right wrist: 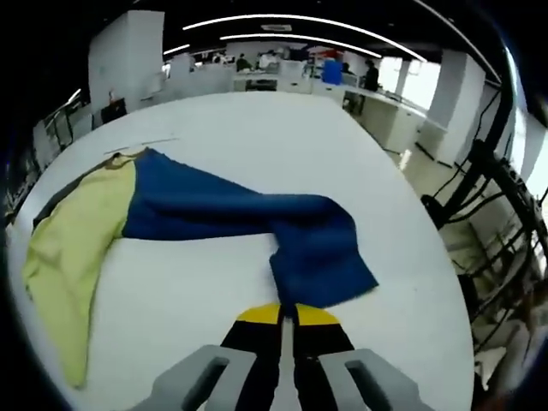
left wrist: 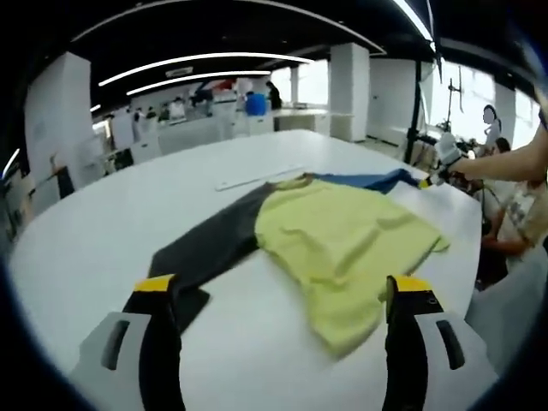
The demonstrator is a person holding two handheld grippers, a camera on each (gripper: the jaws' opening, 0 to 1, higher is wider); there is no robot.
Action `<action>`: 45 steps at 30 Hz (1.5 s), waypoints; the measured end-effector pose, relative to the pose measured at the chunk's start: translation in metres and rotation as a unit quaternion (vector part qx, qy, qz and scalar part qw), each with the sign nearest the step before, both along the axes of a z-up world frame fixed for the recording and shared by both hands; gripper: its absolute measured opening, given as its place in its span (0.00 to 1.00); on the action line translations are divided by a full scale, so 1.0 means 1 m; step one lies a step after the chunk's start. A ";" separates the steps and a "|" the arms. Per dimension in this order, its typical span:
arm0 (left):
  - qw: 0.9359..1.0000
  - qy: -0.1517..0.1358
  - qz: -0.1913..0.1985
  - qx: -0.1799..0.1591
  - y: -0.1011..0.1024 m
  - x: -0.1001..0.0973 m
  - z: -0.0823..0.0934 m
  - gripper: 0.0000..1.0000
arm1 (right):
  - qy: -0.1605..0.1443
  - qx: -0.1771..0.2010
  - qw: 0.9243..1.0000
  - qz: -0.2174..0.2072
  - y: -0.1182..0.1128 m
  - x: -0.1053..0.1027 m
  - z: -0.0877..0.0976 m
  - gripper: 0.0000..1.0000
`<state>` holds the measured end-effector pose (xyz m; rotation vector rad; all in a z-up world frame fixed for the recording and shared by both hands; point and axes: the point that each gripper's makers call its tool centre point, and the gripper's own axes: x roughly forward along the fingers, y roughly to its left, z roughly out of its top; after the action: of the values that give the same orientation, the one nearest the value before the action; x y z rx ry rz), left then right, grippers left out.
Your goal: Fold the garment on the visible template until the final outline fits inside the template.
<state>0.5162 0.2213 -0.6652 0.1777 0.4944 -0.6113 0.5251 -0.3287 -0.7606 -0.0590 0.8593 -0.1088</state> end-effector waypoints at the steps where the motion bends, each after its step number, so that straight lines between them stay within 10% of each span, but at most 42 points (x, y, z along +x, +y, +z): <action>1: 1.000 -0.001 0.001 0.000 0.000 0.000 0.000 0.97 | -0.001 -0.006 1.000 0.001 -0.003 -0.001 0.002 0.00; 16: 1.000 0.005 0.000 0.000 -0.002 -0.005 -0.001 0.97 | -0.007 -0.057 0.998 -0.003 -0.054 -0.008 0.033 0.00; 42: 1.000 0.008 -0.001 -0.005 -0.001 -0.007 -0.001 0.99 | 0.053 -0.063 0.997 -0.014 -0.079 -0.023 0.006 0.00; 45: 1.000 0.010 0.000 -0.007 0.000 -0.008 -0.001 0.99 | 0.045 -0.011 0.998 -0.052 -0.071 -0.024 0.006 0.19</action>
<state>0.5077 0.2212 -0.6660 0.1588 0.5103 -0.6161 0.5014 -0.4002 -0.7548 -0.0403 0.9511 -0.2150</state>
